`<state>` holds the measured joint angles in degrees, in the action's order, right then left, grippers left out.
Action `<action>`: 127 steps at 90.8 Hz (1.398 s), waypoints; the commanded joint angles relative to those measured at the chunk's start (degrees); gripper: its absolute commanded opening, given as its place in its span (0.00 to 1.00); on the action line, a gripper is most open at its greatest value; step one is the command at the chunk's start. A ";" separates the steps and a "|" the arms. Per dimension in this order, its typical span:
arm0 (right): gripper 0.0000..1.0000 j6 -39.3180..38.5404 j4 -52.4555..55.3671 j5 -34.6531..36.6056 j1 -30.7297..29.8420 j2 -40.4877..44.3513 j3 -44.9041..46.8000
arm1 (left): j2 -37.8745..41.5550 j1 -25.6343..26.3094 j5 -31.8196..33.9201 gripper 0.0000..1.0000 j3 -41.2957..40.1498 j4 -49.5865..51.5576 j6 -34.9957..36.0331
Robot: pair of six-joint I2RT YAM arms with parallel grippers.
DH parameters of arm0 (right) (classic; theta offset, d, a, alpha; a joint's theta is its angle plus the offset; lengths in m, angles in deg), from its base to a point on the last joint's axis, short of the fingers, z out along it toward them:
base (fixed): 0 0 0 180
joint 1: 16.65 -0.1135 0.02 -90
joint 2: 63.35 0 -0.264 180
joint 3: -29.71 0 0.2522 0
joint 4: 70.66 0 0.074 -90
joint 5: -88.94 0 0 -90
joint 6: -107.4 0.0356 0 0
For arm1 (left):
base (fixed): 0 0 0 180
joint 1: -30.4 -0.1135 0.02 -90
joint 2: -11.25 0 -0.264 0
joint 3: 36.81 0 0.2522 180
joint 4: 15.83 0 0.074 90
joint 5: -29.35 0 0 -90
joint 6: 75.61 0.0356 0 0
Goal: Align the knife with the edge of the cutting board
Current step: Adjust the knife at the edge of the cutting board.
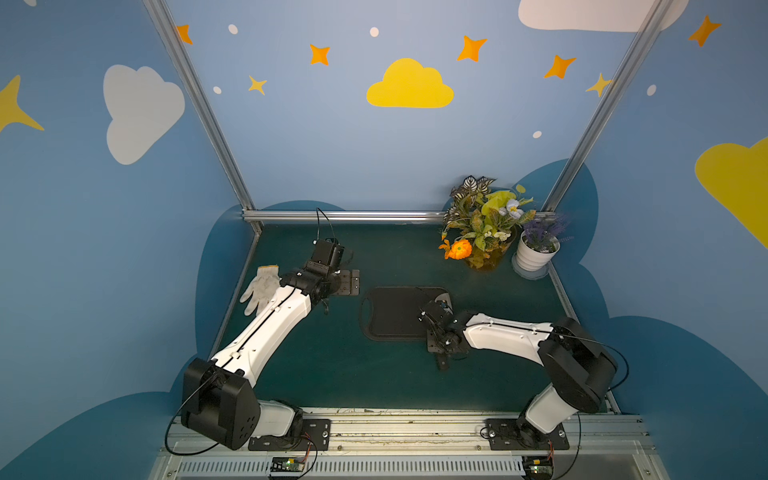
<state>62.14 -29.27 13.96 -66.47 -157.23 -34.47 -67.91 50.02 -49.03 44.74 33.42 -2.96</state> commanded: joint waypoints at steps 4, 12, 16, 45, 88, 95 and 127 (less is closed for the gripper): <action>0.28 -1.31 -0.22 0.56 1.10 0.76 1.32 | 0.05 -0.11 0.25 1.00 -0.14 -0.21 -0.22; 0.28 -1.66 -0.23 0.47 1.29 0.94 1.45 | 0.06 -0.10 0.33 1.00 -0.13 -0.13 -0.23; 0.28 -1.74 -0.22 0.49 1.34 0.98 1.50 | 0.05 -0.10 0.34 1.00 -0.09 -0.15 -0.19; 0.28 -1.98 -0.08 0.89 1.76 0.81 1.86 | 0.06 -0.10 0.51 1.00 -0.10 -0.15 -0.12; 0.28 -1.32 0.39 1.58 2.00 -0.16 1.74 | 0.05 -0.17 0.51 1.00 -0.06 -0.06 -0.10; 0.28 -0.83 0.41 1.78 1.96 -0.60 1.64 | 0.05 -0.18 0.57 1.00 -0.09 -0.08 -0.15; 0.28 0.38 2.17 3.34 2.11 -1.37 0.66 | 0.23 -0.21 0.51 1.00 -0.07 -0.13 -0.14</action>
<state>61.11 -29.86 13.26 -65.38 -156.75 -33.88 -67.91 50.02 -48.79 44.74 33.42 -2.94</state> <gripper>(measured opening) 0.356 0.998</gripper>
